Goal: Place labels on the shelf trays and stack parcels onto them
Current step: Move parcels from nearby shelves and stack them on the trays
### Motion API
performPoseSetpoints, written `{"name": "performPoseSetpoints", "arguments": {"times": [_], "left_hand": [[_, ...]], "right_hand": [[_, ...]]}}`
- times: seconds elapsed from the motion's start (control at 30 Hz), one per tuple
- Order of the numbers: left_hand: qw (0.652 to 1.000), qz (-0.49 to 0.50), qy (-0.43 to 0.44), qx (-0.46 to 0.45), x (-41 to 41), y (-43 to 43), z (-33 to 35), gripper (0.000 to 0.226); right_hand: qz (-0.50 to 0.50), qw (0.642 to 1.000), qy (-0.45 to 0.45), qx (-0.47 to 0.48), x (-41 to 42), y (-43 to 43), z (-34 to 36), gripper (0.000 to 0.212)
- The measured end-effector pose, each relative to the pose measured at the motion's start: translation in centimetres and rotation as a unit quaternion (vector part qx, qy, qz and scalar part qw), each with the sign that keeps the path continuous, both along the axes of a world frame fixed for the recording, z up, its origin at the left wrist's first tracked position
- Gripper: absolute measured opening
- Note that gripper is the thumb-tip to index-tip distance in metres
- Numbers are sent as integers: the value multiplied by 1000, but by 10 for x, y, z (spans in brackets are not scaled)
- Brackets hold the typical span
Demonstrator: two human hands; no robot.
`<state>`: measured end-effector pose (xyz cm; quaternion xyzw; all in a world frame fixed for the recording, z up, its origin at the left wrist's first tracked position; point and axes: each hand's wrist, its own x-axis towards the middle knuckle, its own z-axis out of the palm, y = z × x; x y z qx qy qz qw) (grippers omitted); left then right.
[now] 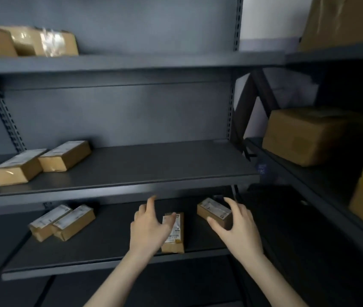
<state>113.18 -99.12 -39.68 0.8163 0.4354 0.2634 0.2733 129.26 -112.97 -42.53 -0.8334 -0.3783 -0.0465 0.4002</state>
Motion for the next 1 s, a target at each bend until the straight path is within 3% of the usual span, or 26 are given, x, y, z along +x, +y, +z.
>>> {"name": "performPoseSetpoints", "arguments": {"times": [0.2,0.33,0.57,0.67,0.8,1.0], "left_hand": [[999,4,19,39,26,36,-128,70],[997,8,34,63,52,57,-176,71],[990,16,139,10,97,71,-212,84],[980,14,199,-20,111,77,-225,95],[970,22,241,-24,118,91,-235,90],[967,23,255,5,116,108,-243,83]], "right_hand": [[-10,1000,-27,8,32,42,-128,72],[-10,999,-41,0,56,72,-179,75],[-27,994,-53,-93,113,112,-196,76],[-30,985,-51,-164,147,128,-199,87],[-9,973,30,-227,186,142,-203,100],[7,964,63,-259,209,143,-220,86]]}}
